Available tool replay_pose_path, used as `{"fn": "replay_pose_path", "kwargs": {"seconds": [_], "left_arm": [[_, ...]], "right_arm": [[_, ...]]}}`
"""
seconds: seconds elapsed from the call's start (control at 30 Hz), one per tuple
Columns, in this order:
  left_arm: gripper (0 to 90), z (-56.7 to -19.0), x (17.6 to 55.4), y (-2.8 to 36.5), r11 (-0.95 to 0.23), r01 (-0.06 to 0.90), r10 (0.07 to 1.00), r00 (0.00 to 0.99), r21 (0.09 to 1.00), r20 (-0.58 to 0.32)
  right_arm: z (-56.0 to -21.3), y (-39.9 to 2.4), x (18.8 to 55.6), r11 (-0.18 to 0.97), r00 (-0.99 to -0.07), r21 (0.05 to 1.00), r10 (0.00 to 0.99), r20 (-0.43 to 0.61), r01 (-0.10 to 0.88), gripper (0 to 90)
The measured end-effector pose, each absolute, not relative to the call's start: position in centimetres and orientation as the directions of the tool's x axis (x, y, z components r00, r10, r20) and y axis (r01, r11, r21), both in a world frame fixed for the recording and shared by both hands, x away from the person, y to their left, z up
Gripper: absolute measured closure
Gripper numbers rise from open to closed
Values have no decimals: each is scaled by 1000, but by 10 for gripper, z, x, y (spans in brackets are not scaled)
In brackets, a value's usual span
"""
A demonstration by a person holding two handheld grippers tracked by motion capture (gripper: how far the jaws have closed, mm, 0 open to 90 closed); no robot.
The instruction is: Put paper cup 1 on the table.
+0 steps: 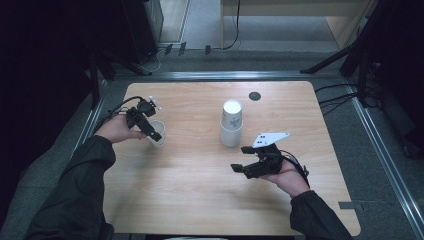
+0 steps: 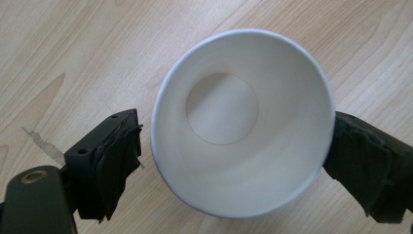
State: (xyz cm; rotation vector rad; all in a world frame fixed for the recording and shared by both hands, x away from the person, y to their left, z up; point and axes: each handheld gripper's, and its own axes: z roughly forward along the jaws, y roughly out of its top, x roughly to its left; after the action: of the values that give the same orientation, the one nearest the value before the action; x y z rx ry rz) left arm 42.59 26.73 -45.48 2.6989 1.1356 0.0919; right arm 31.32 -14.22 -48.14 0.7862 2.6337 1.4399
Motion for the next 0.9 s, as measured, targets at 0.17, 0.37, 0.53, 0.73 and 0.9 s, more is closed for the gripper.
{"fn": "replay_pose_path", "kwargs": {"seconds": [0.17, 0.37, 0.53, 0.73, 0.9], "left_arm": [[100, -447, 424, 272, -661, 707, 723, 690, 252, -38], [100, -437, 421, 278, -632, 711, 732, 678, 308, -64], [103, -419, 416, 283, -604, 698, 736, 674, 384, -69], [126, -402, 409, 277, -563, 680, 728, 677, 470, -109], [132, -393, 399, 262, -544, 645, 700, 701, 536, -133]], "right_arm": [[-482, -142, 313, 445, -873, 796, 446, 200, 410, 239], [-481, -142, 312, 436, -875, 801, 437, 210, 410, 236], [-481, -143, 312, 439, -875, 800, 436, 210, 410, 233], [-477, -147, 315, 391, -871, 825, 437, 224, 408, 213], [-469, -152, 323, 354, -855, 843, 475, 211, 405, 201]]}}
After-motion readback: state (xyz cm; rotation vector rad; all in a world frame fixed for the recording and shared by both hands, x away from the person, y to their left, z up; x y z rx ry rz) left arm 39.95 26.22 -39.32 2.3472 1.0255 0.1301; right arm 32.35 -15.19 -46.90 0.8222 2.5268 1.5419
